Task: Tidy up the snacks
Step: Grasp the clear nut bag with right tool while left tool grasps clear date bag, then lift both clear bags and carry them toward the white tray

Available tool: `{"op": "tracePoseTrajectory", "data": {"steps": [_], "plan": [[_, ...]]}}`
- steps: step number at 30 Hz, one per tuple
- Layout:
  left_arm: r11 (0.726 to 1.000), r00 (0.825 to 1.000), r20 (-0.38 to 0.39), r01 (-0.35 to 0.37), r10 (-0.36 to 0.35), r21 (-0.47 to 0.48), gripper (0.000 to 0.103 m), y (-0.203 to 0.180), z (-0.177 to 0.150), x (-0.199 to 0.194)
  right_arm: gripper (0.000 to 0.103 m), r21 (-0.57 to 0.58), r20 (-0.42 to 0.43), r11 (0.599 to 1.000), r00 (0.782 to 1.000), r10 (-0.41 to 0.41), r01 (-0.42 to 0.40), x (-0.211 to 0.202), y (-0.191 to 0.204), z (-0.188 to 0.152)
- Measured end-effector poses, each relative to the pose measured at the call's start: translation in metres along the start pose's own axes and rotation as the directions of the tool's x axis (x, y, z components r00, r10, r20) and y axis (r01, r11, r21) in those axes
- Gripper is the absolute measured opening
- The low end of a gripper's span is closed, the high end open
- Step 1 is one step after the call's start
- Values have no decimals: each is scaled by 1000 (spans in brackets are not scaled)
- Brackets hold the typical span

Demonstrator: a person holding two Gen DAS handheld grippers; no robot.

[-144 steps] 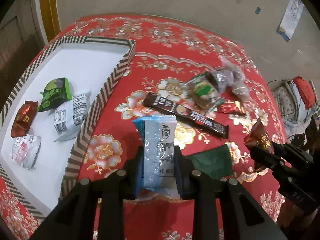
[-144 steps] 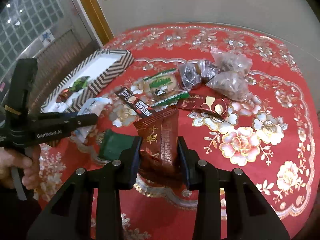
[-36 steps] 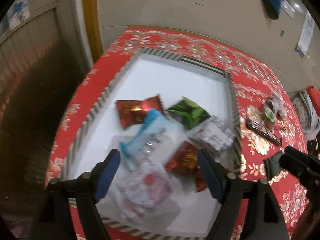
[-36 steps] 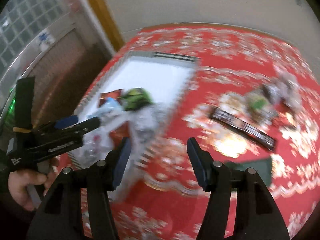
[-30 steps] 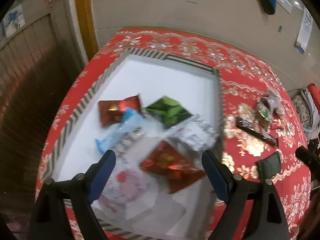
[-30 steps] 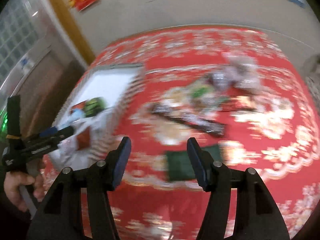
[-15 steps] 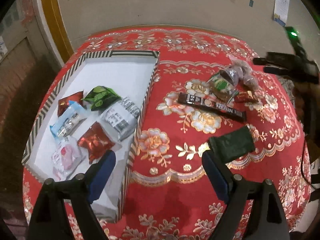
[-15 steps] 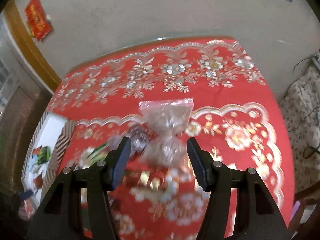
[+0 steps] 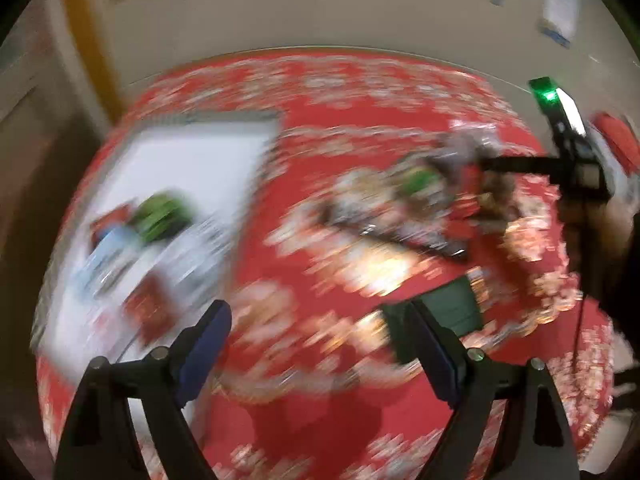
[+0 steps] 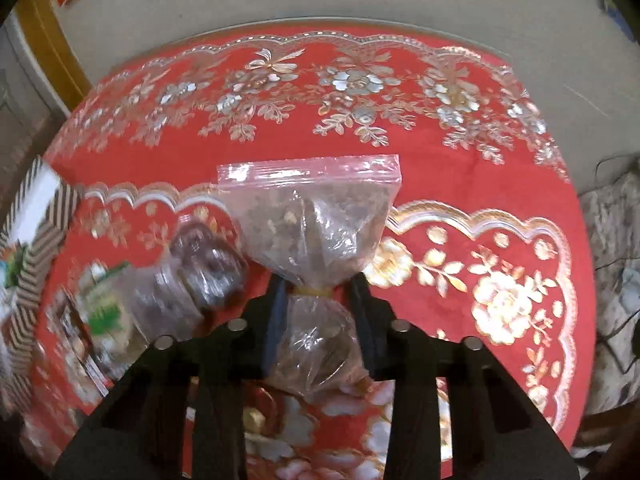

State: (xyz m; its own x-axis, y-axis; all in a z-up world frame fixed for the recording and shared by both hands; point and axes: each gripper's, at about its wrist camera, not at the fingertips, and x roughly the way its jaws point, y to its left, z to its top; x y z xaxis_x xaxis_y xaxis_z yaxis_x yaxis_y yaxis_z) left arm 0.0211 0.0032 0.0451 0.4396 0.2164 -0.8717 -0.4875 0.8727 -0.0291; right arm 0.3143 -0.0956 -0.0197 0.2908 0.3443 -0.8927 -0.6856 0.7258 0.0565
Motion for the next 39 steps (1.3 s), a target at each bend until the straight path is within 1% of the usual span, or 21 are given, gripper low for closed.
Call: {"op": "tracePoseTrajectory", "data": {"steps": [3,5,7,8,9,10,12,14,16,20,22,23,24,25,26,29,32,35,37,39], "plan": [[991,995,29,89,-93,100,89,-39,36,9,27,34,-8,999,1000,7,-6,-12,-18,-19],[978,990,46,124,-133,167,89,-62,63,18,27,65,-16,998,1000,12,-11,-25,-32,-44],[960,983,26,171,-181,223,89,-85,87,34,27,98,-20,995,1000,24,-22,-37,-41,-65],[952,982,17,179,-189,250,89,-96,98,44,27,112,-26,993,999,32,-29,-45,-45,-79],[942,981,-8,187,-192,280,89,-107,106,57,27,134,-31,990,998,47,-42,-54,-49,-94],[937,982,-29,187,-187,296,89,-114,112,69,27,147,-36,988,998,60,-54,-58,-49,-105],[942,990,-44,144,-137,304,89,-124,119,89,27,169,-40,982,995,87,-79,-65,-51,-121],[945,992,-67,124,-108,303,89,-130,123,107,27,181,-47,976,991,128,-118,-71,-49,-136],[948,995,-76,80,-59,308,89,-132,123,119,27,174,-49,974,987,155,-145,-79,-45,-148],[953,992,-123,64,-28,295,88,-129,119,137,27,157,-33,974,984,173,-166,-84,-38,-158],[959,993,-113,69,-39,273,87,-125,117,137,27,170,-29,970,983,182,-175,-83,-39,-161],[961,992,-114,79,-50,263,83,-123,118,137,27,173,-26,969,982,185,-178,-81,-40,-159],[963,992,-111,87,-60,256,75,-122,118,136,27,173,-23,968,982,189,-182,-81,-40,-159],[963,992,-105,93,-69,252,69,-122,118,134,27,171,-24,968,982,188,-181,-82,-38,-159],[962,992,-99,97,-74,254,57,-124,119,133,27,164,-25,970,982,187,-181,-82,-37,-159],[967,993,-93,96,-75,237,52,-125,121,133,27,156,-25,971,982,186,-180,-81,-38,-158],[972,996,-52,88,-79,218,48,-125,123,120,27,157,-31,971,982,185,-178,-82,-37,-158],[974,990,-4,142,-144,177,42,-121,131,92,27,153,-37,971,981,192,-184,-82,-36,-158],[969,981,25,185,-192,163,41,-116,129,68,27,150,-40,970,979,201,-193,-81,-34,-159],[960,971,34,228,-236,161,41,-109,117,47,27,145,-39,968,977,211,-203,-82,-32,-161]]}}
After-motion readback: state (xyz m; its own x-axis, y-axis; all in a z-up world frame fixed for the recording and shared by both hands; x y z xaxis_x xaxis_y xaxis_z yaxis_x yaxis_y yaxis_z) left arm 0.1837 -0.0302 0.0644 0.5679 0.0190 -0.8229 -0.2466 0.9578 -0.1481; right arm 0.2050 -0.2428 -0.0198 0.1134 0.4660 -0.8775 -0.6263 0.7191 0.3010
